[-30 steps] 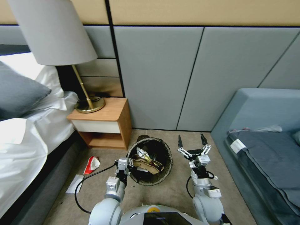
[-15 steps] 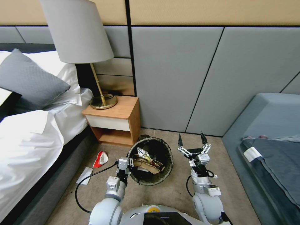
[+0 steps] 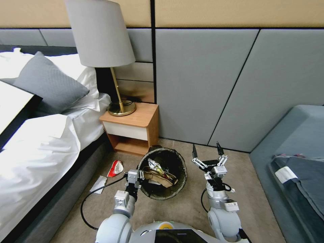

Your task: Pick up the trash bin, then pick up the garbage from the floor and place it into the trash bin.

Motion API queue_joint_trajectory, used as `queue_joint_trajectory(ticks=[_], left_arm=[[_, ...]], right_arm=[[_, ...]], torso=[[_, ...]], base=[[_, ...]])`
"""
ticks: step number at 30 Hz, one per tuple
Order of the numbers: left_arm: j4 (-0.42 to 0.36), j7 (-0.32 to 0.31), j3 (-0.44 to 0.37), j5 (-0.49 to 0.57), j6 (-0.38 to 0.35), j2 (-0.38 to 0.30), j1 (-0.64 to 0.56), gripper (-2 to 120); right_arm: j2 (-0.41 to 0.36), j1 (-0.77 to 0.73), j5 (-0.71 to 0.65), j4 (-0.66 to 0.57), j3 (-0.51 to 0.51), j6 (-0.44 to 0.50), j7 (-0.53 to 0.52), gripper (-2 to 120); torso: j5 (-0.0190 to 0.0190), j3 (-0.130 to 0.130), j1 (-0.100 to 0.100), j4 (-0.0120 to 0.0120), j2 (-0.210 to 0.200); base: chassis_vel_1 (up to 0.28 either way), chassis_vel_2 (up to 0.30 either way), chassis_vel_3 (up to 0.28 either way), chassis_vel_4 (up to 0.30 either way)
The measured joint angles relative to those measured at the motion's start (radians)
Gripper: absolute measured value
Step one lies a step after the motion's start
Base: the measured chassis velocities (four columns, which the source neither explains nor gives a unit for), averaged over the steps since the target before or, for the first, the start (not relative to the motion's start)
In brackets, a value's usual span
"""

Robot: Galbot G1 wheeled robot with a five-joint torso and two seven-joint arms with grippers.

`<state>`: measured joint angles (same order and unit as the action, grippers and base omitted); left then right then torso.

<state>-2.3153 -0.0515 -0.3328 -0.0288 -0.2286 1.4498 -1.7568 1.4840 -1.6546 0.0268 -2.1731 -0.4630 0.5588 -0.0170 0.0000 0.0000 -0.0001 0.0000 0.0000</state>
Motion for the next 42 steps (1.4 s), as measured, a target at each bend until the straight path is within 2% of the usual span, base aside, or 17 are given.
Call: queue_joint_trajectory(ticks=[42], left_arm=[[0.006, 0.011, 0.005, 0.002, 0.001, 0.008, 0.005, 0]], right_arm=[[0.010, 0.018, 0.008, 0.007, -0.002, 0.001, -0.003, 100]], torso=[[0.0000, 0.000, 0.000, 0.0000, 0.000]], base=[[0.046, 0.052, 0.049, 0.047]])
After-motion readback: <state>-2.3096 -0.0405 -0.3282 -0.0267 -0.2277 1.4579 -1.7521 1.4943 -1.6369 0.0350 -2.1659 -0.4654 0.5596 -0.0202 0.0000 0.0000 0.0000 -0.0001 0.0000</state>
